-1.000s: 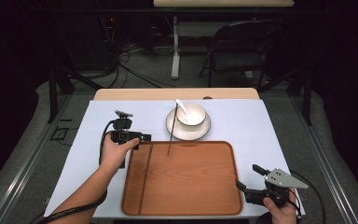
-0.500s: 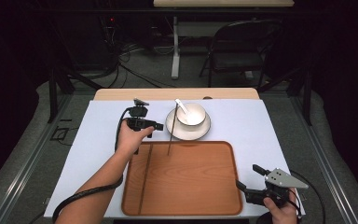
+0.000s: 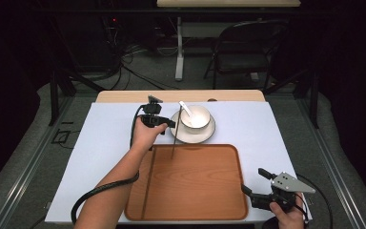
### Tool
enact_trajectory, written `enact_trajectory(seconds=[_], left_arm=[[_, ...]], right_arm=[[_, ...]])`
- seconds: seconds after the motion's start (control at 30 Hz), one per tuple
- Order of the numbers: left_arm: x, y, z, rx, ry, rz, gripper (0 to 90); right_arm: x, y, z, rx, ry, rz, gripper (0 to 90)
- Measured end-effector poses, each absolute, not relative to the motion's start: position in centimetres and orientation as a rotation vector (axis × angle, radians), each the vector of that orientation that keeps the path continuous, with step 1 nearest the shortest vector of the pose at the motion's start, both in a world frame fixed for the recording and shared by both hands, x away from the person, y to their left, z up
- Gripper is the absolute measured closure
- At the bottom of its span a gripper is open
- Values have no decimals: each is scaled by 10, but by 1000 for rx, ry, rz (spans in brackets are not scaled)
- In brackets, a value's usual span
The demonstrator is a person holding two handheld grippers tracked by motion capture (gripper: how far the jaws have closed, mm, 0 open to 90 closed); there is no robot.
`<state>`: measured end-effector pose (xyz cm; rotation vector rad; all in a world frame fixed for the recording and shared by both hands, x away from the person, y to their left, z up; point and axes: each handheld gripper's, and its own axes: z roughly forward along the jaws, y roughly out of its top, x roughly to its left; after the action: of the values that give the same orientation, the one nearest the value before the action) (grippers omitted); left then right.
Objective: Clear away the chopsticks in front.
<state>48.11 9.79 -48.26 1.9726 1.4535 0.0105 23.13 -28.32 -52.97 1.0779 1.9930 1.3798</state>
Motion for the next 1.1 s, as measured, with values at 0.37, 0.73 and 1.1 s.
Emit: enact_trajectory(seconds=[0.37, 0.73, 1.1], left_arm=[[489, 88, -489, 1973, 1478, -37, 637], [497, 81, -503, 1977, 1573, -89, 736], [503, 77, -510, 1950, 1620, -138, 770]], right_arm=[[231, -284, -530, 1071, 1993, 1383, 148], [231, -284, -530, 1070, 1992, 1386, 148], [231, -284, -530, 1068, 1992, 1389, 148]])
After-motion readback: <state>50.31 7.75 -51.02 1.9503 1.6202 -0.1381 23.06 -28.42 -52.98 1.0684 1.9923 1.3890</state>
